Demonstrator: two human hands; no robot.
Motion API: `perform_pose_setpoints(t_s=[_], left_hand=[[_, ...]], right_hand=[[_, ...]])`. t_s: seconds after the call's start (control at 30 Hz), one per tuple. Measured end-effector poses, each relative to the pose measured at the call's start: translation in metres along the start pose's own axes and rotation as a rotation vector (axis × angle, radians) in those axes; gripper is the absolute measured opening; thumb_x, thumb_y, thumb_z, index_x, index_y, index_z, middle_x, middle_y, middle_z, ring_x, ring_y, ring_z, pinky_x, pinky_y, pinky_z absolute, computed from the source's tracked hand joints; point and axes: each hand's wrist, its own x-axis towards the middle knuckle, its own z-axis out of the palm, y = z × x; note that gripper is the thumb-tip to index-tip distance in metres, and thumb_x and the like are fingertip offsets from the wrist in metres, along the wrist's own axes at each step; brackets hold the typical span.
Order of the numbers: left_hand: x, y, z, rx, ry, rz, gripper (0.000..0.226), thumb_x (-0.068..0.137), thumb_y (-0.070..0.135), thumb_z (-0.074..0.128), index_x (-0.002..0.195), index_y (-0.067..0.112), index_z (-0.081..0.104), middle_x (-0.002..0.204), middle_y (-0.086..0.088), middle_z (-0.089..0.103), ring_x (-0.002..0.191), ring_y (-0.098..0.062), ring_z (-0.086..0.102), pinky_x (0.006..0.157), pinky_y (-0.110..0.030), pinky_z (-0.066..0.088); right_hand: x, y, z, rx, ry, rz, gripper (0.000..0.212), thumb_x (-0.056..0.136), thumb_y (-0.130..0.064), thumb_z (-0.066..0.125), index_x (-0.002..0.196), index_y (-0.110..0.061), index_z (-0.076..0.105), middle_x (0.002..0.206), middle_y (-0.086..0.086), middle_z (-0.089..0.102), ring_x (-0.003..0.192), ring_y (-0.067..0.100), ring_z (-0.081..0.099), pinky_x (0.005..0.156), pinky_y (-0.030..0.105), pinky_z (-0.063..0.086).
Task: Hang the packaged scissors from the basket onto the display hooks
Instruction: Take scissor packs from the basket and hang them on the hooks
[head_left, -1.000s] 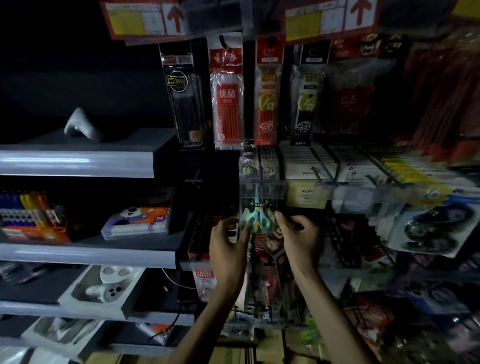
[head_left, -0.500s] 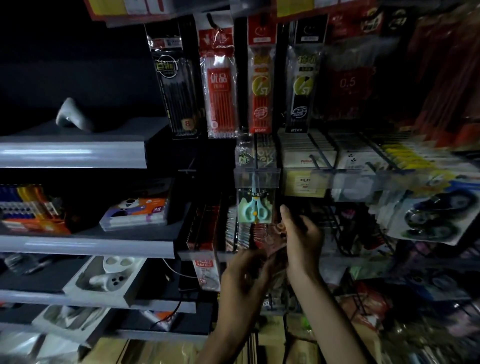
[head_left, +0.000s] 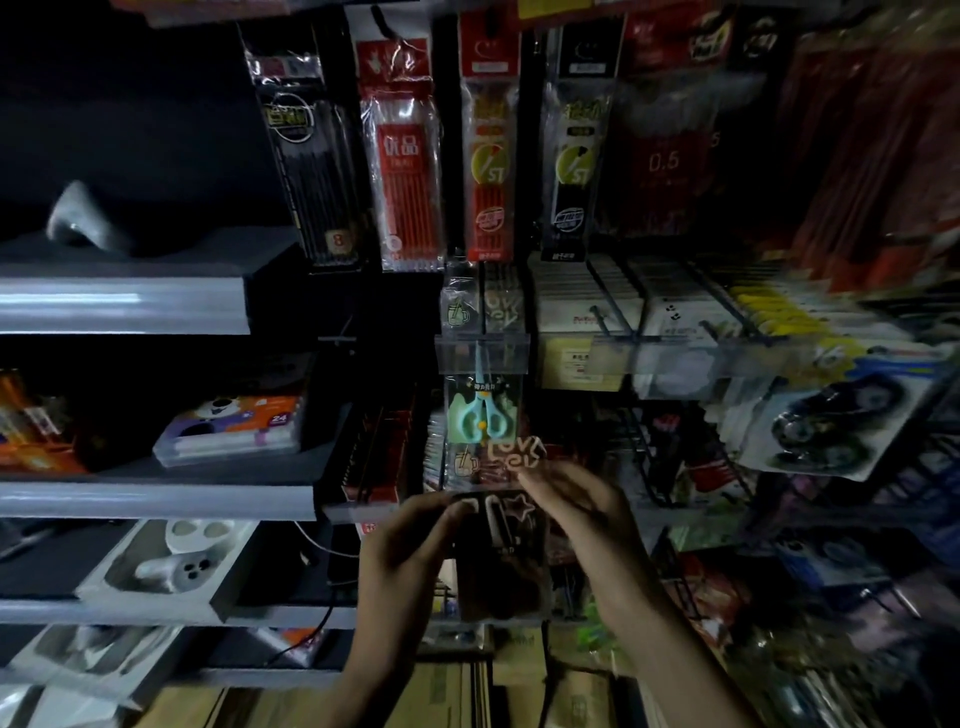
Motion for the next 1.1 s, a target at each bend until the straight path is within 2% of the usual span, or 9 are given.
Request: perform_pose_setpoints(t_s=[0.27, 0.4, 0.5, 0.57, 0.7, 0.8, 0.93, 1.0, 1.1], left_hand=[[0.008, 0.004, 0.006, -0.071, -0.019, -0.013, 0.012, 0.097, 0.007, 0.068, 0.1, 0.01, 0.079, 0.095, -0.001, 0.081, 0.092, -0.016, 0.077, 0.072, -0.021, 0.058], [0.013, 0.008, 0.007, -0.055, -0.002, -0.001, 0.014, 0.098, 0.016, 0.068, 0.109, 0.018, 0.077, 0.103, 0.003, 0.08, 0.1, -0.016, 0.076, 0.082, -0.026, 0.058], [0.026, 0.023, 0.007, -0.026, 0.024, 0.088, 0.016, 0.099, 0.018, 0.07, 0.113, 0.021, 0.075, 0.105, 0.006, 0.079, 0.102, -0.013, 0.075, 0.086, -0.026, 0.057], [0.038, 0.034, 0.007, -0.028, 0.053, 0.154, 0.017, 0.099, 0.016, 0.069, 0.115, 0.02, 0.074, 0.102, 0.004, 0.078, 0.1, -0.014, 0.074, 0.084, -0.027, 0.058], [0.058, 0.056, 0.011, -0.067, 0.08, 0.202, 0.022, 0.098, 0.02, 0.072, 0.119, 0.023, 0.072, 0.103, 0.0, 0.078, 0.102, -0.017, 0.074, 0.088, -0.035, 0.059], [0.062, 0.067, 0.017, -0.136, 0.059, 0.184, 0.022, 0.097, 0.02, 0.074, 0.118, 0.024, 0.073, 0.103, -0.002, 0.079, 0.102, -0.019, 0.075, 0.088, -0.032, 0.057], [0.055, 0.076, 0.019, -0.183, 0.05, 0.195, 0.011, 0.094, 0.022, 0.076, 0.104, 0.027, 0.076, 0.101, -0.007, 0.077, 0.103, -0.033, 0.073, 0.09, -0.044, 0.059], [0.048, 0.084, 0.017, -0.192, 0.04, 0.219, 0.011, 0.091, 0.025, 0.078, 0.102, 0.026, 0.076, 0.1, -0.01, 0.076, 0.103, -0.036, 0.072, 0.094, -0.048, 0.058], [0.039, 0.099, 0.015, -0.21, 0.009, 0.244, 0.024, 0.089, 0.026, 0.079, 0.113, 0.023, 0.075, 0.101, -0.009, 0.074, 0.104, -0.034, 0.072, 0.096, -0.046, 0.059]], right_hand=[[-0.001, -0.002, -0.002, -0.044, 0.003, -0.101, 0.012, 0.091, -0.024, 0.074, 0.101, -0.018, 0.078, 0.099, -0.006, 0.078, 0.096, 0.005, 0.072, 0.079, 0.012, 0.05], [0.002, 0.004, -0.01, -0.049, 0.114, -0.122, 0.01, 0.09, -0.026, 0.074, 0.099, -0.021, 0.077, 0.096, -0.007, 0.078, 0.092, 0.005, 0.071, 0.076, 0.016, 0.05], [0.008, 0.008, -0.019, -0.033, 0.176, -0.13, 0.011, 0.091, -0.024, 0.074, 0.101, -0.02, 0.077, 0.098, -0.009, 0.078, 0.096, 0.005, 0.071, 0.079, 0.018, 0.051], [0.01, 0.007, -0.021, -0.016, 0.213, -0.135, 0.01, 0.091, -0.023, 0.074, 0.101, -0.021, 0.077, 0.098, -0.011, 0.078, 0.095, 0.002, 0.071, 0.077, 0.014, 0.052], [0.013, 0.008, -0.02, -0.011, 0.264, -0.118, 0.014, 0.09, -0.03, 0.075, 0.104, -0.027, 0.076, 0.1, -0.02, 0.076, 0.094, -0.014, 0.065, 0.074, 0.006, 0.048], [0.018, 0.01, -0.017, -0.025, 0.31, -0.13, 0.016, 0.089, -0.031, 0.076, 0.104, -0.025, 0.076, 0.102, -0.016, 0.075, 0.095, -0.007, 0.067, 0.078, 0.016, 0.047], [0.025, 0.01, -0.011, -0.056, 0.334, -0.153, 0.005, 0.088, -0.029, 0.078, 0.09, -0.028, 0.074, 0.09, -0.009, 0.076, 0.092, 0.011, 0.071, 0.079, 0.031, 0.055], [0.026, 0.007, -0.007, -0.061, 0.321, -0.175, 0.014, 0.086, -0.035, 0.078, 0.093, -0.023, 0.076, 0.09, -0.006, 0.078, 0.09, 0.013, 0.073, 0.083, 0.04, 0.057], [0.028, -0.003, 0.001, 0.014, 0.321, -0.195, 0.025, 0.08, -0.041, 0.079, 0.095, -0.021, 0.077, 0.091, -0.007, 0.079, 0.09, 0.01, 0.074, 0.083, 0.035, 0.056]])
